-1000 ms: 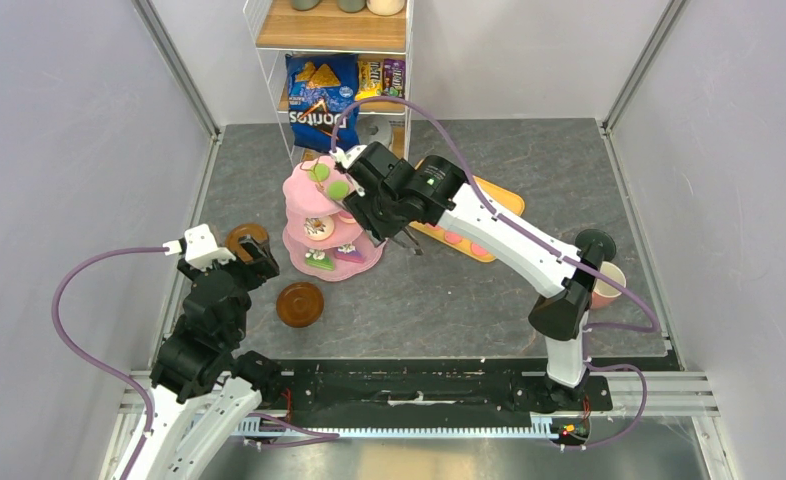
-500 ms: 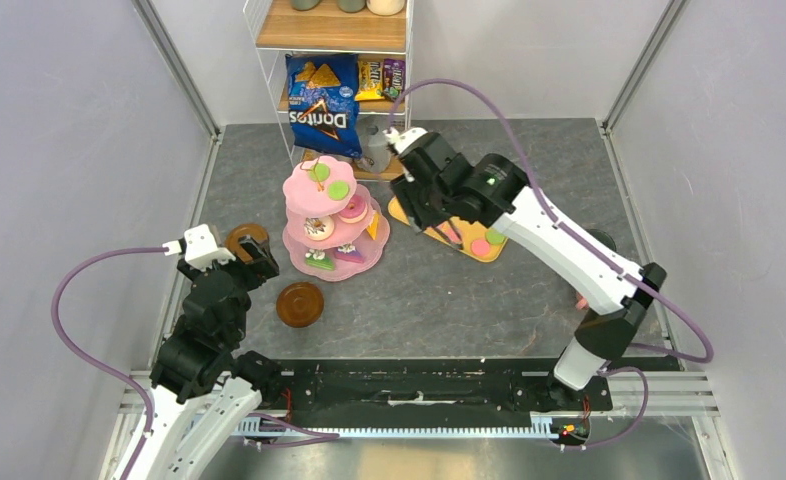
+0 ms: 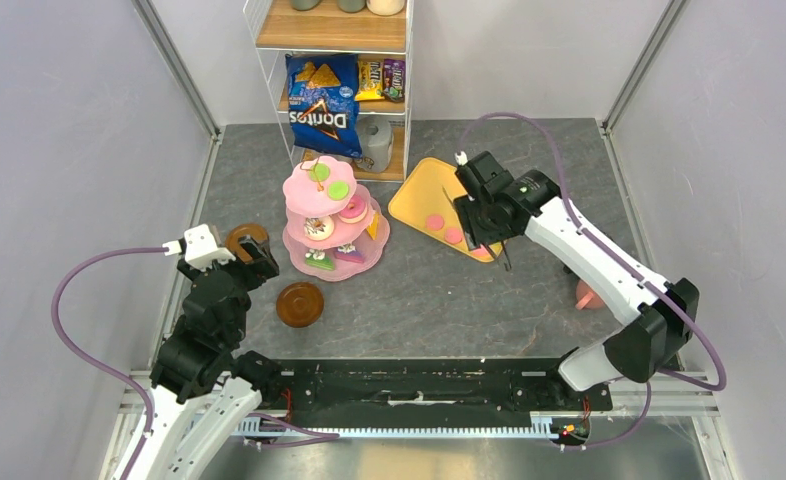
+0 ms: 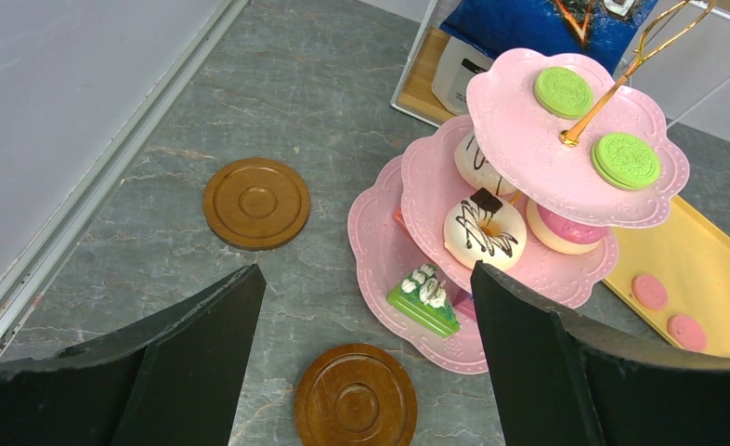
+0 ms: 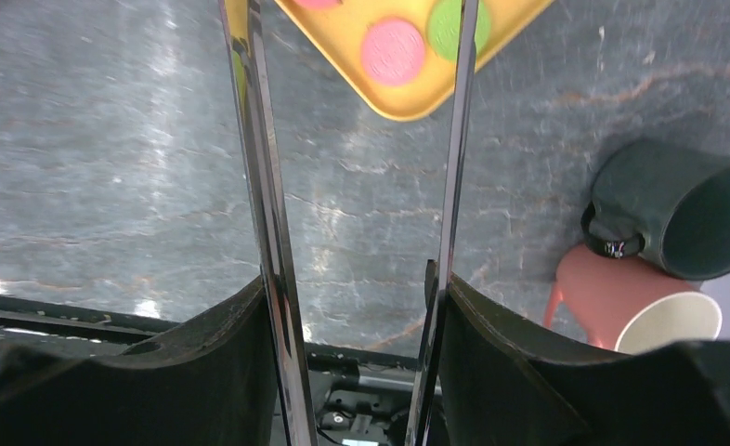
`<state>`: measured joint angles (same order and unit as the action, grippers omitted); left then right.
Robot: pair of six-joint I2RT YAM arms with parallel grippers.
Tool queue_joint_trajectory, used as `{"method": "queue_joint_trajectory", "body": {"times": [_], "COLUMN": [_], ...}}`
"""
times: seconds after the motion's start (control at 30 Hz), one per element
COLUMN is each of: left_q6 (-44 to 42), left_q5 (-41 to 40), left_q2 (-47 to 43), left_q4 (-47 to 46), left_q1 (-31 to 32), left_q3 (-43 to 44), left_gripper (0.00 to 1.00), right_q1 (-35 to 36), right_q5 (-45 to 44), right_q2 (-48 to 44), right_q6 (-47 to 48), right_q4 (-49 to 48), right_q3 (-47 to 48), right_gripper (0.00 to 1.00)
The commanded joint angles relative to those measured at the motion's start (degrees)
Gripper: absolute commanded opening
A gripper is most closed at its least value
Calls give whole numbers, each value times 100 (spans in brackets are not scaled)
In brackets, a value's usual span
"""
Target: Serve the afternoon tea
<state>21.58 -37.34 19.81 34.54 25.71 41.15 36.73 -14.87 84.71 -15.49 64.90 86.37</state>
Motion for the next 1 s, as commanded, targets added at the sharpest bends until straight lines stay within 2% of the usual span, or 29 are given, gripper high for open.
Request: {"method": "queue_joint_trajectory", "body": {"times": [0.0,0.5,0.97], "left_q6": [153,144,144], "left_q5": [-5,8,12], "left_q2": [-1,5,1], "left_q4": [-159,-167,-167], "left_q1": [-39,-38,-37], "left_q3": [-12,-28,-16], "left_gripper": [90,90,90], "right_q1": [-251,-1319,-1643], "right_q5": [-9,680,927], "right_q2": [-104,471,656], "right_q6": [-74,-25,55], "right_q4": [-192,-581,-866], "right_q3": [-443,-1379,-1614], "right_gripper": [62,60,56]}}
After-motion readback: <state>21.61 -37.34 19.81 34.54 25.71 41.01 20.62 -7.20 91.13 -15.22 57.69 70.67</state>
